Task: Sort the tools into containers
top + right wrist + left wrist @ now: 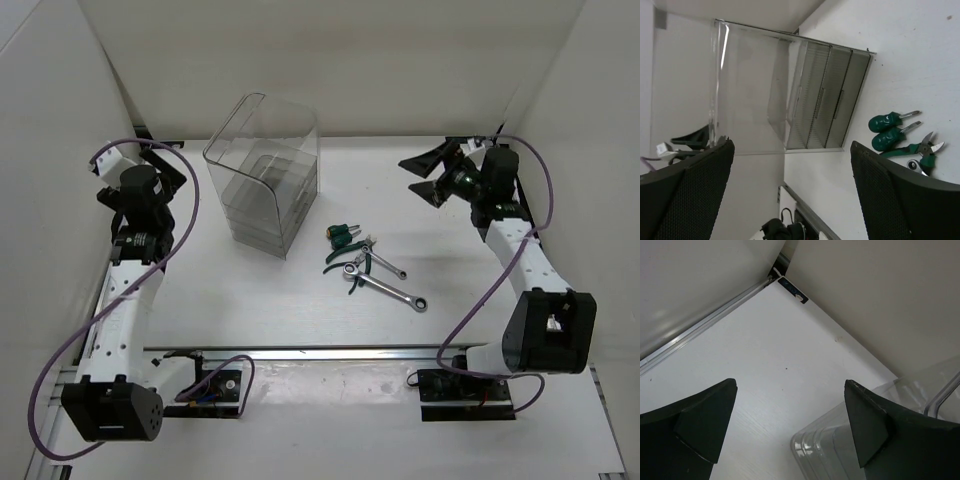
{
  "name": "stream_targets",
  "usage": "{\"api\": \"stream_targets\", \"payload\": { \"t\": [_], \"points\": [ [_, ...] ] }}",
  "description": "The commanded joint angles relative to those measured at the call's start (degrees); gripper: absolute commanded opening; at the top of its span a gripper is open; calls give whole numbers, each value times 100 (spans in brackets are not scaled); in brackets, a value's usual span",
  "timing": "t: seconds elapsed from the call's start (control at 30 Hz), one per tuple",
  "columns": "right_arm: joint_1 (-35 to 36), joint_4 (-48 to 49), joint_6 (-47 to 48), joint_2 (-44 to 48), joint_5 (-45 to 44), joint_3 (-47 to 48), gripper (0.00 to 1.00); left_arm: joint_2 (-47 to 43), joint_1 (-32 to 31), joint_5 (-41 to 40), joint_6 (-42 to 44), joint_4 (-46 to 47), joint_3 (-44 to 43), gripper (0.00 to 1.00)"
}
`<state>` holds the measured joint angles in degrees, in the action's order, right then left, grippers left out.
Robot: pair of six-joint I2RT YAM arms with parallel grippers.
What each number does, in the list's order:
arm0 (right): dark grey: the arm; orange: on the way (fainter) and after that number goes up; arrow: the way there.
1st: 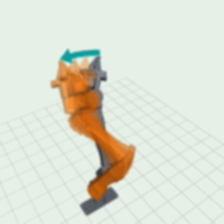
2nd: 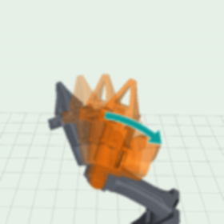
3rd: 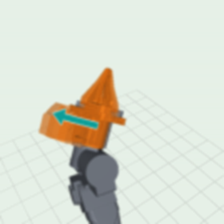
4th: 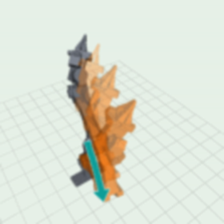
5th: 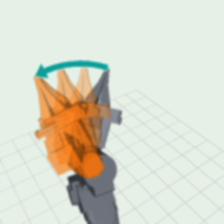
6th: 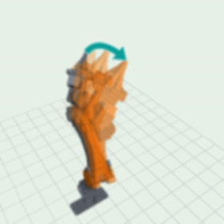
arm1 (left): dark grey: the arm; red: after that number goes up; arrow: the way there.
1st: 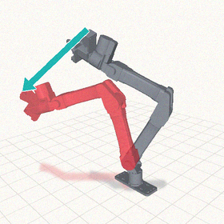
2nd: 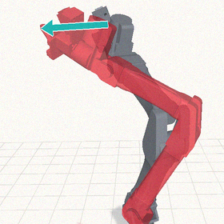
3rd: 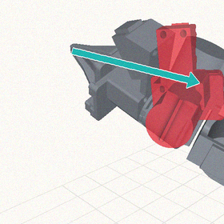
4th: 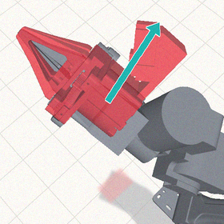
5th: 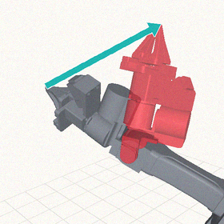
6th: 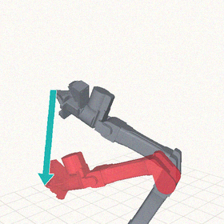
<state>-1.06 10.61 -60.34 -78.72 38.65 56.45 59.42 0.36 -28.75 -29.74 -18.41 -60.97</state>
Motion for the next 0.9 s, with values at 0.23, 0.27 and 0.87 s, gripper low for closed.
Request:
{"api": "stream_targets", "payload": {
  "t": [0.23, 0.27, 0.87],
  "points": [
    [-463, 379, 332, -1110, 1206, 928, 99, 1263, 296, -677, -857, 857, -740, 99],
    [-718, 2869, -1002, -1163, 1684, 129, 99, 1404, 385, -397, -928, 857, -967, 99],
    [1793, 2893, -1506, -3131, 459, 1114, 99, 3339, 983, 2391, -1035, 2377, -1049, 99]
  ]
}}
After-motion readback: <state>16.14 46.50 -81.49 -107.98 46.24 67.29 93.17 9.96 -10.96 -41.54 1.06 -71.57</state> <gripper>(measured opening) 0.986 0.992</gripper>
